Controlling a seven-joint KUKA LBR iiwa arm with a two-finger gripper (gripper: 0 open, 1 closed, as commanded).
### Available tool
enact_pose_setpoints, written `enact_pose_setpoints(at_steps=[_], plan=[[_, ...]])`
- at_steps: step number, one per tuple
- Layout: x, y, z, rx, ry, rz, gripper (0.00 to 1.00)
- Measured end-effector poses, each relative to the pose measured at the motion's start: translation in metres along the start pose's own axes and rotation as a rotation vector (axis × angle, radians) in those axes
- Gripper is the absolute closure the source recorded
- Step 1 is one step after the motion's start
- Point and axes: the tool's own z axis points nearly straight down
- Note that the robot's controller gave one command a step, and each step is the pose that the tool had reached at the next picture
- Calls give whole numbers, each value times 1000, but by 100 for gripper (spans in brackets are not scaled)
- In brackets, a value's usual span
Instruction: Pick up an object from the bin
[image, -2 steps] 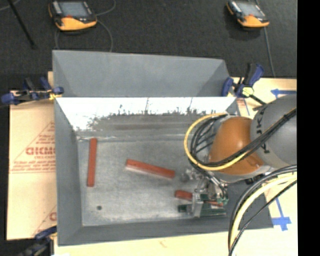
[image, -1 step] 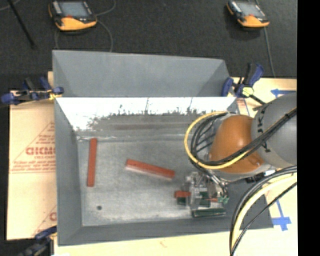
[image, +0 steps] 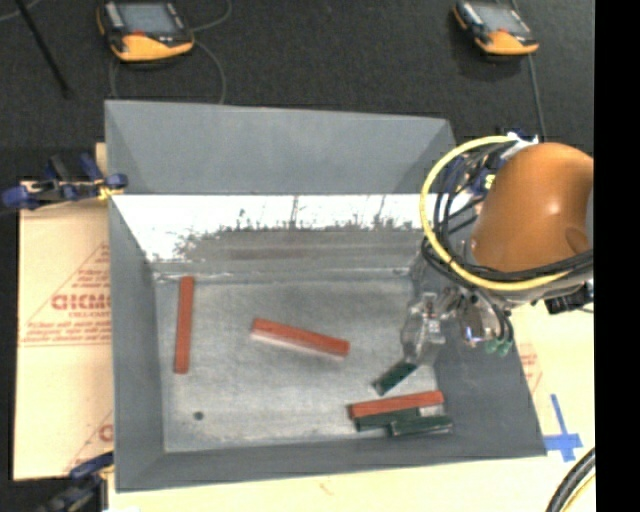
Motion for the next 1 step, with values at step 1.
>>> enact_pose_setpoints(at_steps=[1], plan=[[2,0,5,0,8,0,0]])
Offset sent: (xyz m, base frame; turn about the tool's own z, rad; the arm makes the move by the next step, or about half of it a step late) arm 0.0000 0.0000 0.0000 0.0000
